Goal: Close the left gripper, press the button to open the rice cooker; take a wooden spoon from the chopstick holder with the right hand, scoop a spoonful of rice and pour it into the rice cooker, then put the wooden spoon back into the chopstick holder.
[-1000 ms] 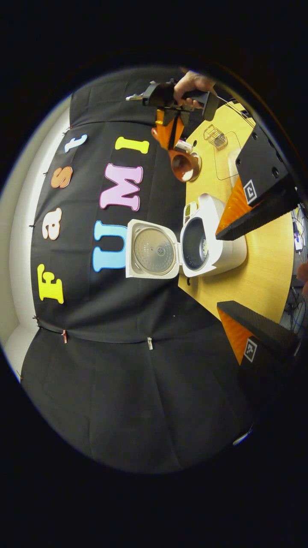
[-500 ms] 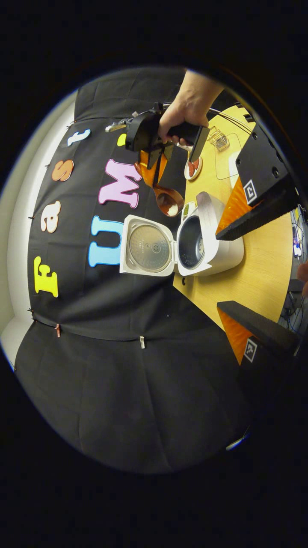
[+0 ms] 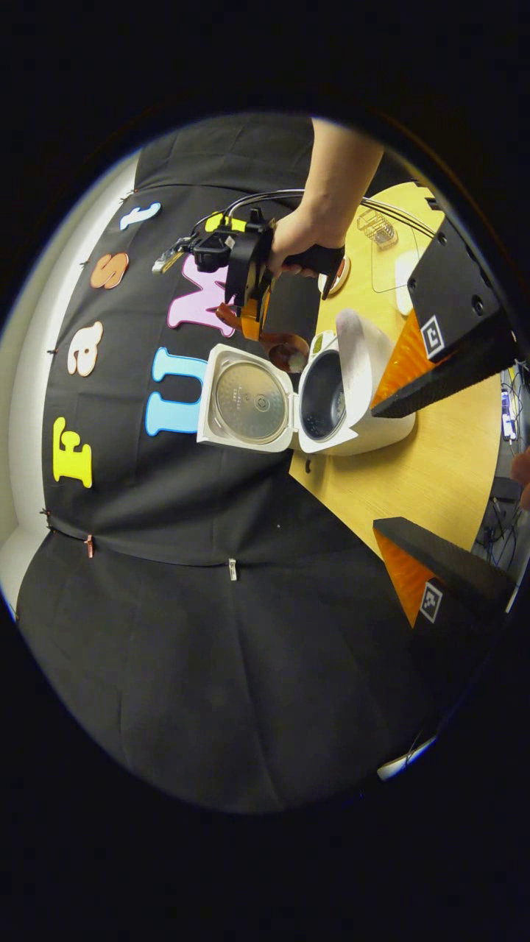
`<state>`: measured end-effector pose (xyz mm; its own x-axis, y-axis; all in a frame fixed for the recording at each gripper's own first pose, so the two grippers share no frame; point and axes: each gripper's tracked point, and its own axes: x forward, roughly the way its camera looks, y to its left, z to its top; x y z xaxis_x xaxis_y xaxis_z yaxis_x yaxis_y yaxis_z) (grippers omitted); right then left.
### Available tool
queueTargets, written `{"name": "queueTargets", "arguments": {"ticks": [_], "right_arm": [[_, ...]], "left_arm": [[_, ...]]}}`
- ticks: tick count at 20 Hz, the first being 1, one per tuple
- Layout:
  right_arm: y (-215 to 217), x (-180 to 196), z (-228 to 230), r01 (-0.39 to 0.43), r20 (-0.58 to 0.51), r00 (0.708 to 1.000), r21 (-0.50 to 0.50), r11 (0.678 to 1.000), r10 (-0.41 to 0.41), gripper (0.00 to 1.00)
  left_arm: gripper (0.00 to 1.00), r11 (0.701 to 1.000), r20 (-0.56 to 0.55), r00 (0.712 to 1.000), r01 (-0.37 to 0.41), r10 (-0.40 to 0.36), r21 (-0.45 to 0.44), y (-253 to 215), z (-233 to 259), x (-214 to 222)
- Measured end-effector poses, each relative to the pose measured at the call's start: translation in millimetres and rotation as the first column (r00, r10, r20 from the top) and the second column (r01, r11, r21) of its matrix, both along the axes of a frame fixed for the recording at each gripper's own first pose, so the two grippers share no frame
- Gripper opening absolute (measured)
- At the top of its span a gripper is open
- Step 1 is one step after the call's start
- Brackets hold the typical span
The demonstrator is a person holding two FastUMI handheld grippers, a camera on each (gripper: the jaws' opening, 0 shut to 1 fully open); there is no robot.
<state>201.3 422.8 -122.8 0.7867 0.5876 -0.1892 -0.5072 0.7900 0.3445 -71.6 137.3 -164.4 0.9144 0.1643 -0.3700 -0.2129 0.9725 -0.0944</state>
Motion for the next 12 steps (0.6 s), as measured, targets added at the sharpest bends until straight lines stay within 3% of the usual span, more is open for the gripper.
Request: {"name": "queueTargets", "arguments": {"ticks": [7, 12], "right_arm": [[30.5, -3.7, 0.9, -0.094, 0.189, 0.972, -0.232, 0.968, 0.14, 0.09], [54.3, -18.5, 6.9, -0.144, 0.317, 0.901, -0.421, 0.895, 0.295, 0.09]], "left_arm": [[0.94, 1.0, -0.014, 1.0, -0.021, 0.021, -0.015, 10.4, -7.3, 1.4], [0.94, 0.999, -0.026, 0.999, -0.032, 0.032, -0.027, 14.9, -11.3, 4.7]]}}
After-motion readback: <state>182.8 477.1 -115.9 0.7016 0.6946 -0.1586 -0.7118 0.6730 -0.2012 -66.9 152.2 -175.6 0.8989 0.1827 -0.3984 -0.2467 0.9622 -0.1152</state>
